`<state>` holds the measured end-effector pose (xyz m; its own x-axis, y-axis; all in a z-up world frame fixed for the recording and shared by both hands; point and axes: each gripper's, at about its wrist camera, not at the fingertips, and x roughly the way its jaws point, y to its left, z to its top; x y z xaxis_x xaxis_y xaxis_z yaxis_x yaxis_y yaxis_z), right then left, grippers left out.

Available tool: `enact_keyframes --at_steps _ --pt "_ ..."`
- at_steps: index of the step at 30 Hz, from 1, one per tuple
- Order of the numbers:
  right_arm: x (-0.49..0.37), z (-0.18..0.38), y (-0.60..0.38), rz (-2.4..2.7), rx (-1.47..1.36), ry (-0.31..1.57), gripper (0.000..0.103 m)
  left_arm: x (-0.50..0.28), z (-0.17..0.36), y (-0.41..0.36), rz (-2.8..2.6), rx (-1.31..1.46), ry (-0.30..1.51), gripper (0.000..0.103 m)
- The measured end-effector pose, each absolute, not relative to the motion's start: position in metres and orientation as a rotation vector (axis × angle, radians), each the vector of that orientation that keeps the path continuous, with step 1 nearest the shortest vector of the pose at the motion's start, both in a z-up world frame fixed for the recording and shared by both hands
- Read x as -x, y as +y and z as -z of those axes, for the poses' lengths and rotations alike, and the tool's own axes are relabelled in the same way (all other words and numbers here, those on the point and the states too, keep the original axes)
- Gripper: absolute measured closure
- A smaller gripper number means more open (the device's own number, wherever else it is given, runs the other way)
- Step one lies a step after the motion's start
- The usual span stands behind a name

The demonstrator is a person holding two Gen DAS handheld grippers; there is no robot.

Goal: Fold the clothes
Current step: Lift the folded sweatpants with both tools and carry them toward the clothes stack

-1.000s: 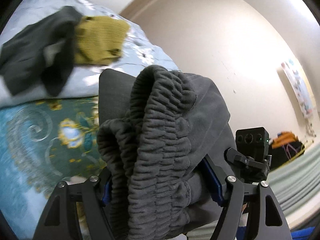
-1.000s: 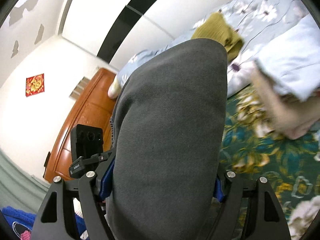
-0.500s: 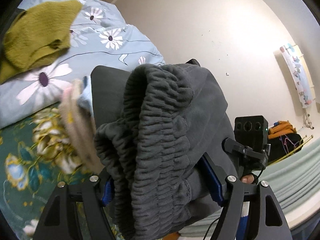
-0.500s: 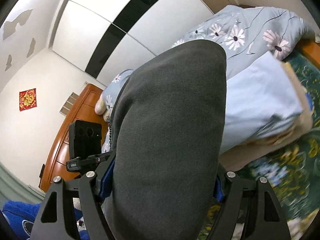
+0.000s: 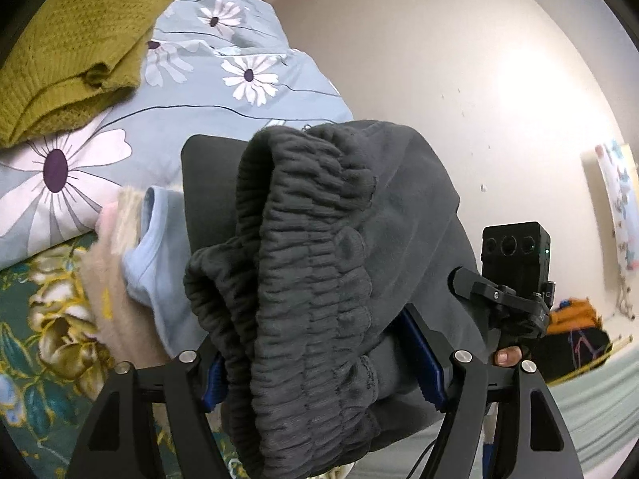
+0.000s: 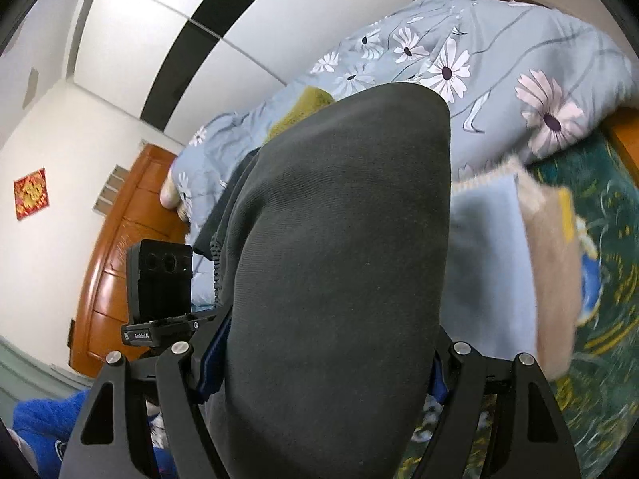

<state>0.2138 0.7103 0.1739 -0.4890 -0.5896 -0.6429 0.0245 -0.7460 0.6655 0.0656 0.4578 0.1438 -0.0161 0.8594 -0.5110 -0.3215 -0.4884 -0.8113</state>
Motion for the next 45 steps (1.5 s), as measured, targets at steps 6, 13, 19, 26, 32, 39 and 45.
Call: enact_keyframes --at_steps 6,13,19,26,32,39,45 --pt "-0.179 -0.148 0.711 2.228 -1.382 -0.858 0.024 -0.061 -0.126 0.464 -1.676 1.387 -0.654 0.027" --pt "-0.169 -0.115 0.722 2.181 -1.405 -0.925 0.022 -0.070 -0.117 0.465 -1.699 1.410 -0.668 0.026" --pt "-0.177 -0.134 0.736 2.240 -1.368 -0.917 0.022 -0.078 -0.112 0.463 -1.720 1.433 -0.689 0.026" --pt "-0.212 -0.173 0.759 2.467 -1.133 -0.979 0.021 -0.098 -0.135 0.442 -1.784 1.431 -0.732 0.024" --pt "-0.222 -0.199 0.722 2.553 -1.090 -0.778 0.021 -0.120 -0.146 0.438 -1.835 1.423 -0.684 0.024" --pt "-0.232 -0.208 0.684 2.542 -1.075 -0.562 0.021 -0.123 -0.141 0.447 -1.864 1.439 -0.642 0.024" --pt "-0.242 -0.205 0.675 2.618 -1.176 -0.518 0.021 -0.108 -0.127 0.454 -1.852 1.444 -0.639 0.024"
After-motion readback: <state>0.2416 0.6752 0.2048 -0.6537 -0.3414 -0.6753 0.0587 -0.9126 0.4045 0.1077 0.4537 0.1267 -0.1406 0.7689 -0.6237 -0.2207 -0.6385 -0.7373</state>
